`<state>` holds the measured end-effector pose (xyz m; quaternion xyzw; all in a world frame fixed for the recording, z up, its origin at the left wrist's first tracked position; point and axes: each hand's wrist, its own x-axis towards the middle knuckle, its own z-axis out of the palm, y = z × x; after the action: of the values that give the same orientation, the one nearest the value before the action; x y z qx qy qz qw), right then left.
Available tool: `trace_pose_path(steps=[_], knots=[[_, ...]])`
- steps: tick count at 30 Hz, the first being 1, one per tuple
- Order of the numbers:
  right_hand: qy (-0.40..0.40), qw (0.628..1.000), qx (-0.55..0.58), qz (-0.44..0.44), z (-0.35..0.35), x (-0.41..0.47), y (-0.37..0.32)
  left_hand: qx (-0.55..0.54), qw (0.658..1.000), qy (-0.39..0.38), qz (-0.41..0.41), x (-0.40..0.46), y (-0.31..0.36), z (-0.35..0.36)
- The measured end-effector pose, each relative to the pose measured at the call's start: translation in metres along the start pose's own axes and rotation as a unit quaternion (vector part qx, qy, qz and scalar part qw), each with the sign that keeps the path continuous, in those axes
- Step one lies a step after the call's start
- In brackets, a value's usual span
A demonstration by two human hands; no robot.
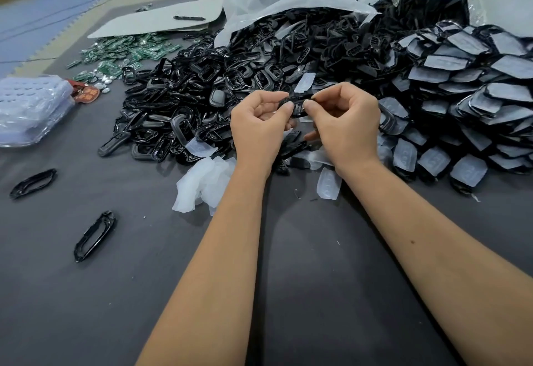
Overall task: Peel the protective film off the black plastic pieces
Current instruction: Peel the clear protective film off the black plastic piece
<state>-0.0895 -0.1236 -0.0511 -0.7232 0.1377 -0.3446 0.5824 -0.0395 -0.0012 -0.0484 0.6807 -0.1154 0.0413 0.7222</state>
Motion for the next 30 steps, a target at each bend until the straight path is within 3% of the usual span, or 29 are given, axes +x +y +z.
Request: trace_pose_path(steps=[8,15,21,25,30], knots=[[0.000,0.998,-0.064,-0.029,-0.002,0.001,-0.001,-0.064,0.997,-0.040,-0.035,0.002,0.002,-0.005],[-0.015,1.000,0.018,0.004,-0.006,0.003,-0.005,-0.074,0.994,-0.065,-0.049,0.003,0.000,-0.005],[-0.047,0.999,0.005,0.008,-0.010,0.007,-0.013,-0.075,0.996,-0.052,-0.023,0.000,0.002,-0.002],[-0.026,0.991,-0.120,-0.049,-0.013,0.010,-0.020,-0.078,0.995,-0.057,-0.011,-0.001,0.003,0.001],[-0.077,0.956,-0.272,-0.076,-0.044,0.035,-0.042,-0.068,0.997,-0.018,-0.016,0.000,0.001,0.005]])
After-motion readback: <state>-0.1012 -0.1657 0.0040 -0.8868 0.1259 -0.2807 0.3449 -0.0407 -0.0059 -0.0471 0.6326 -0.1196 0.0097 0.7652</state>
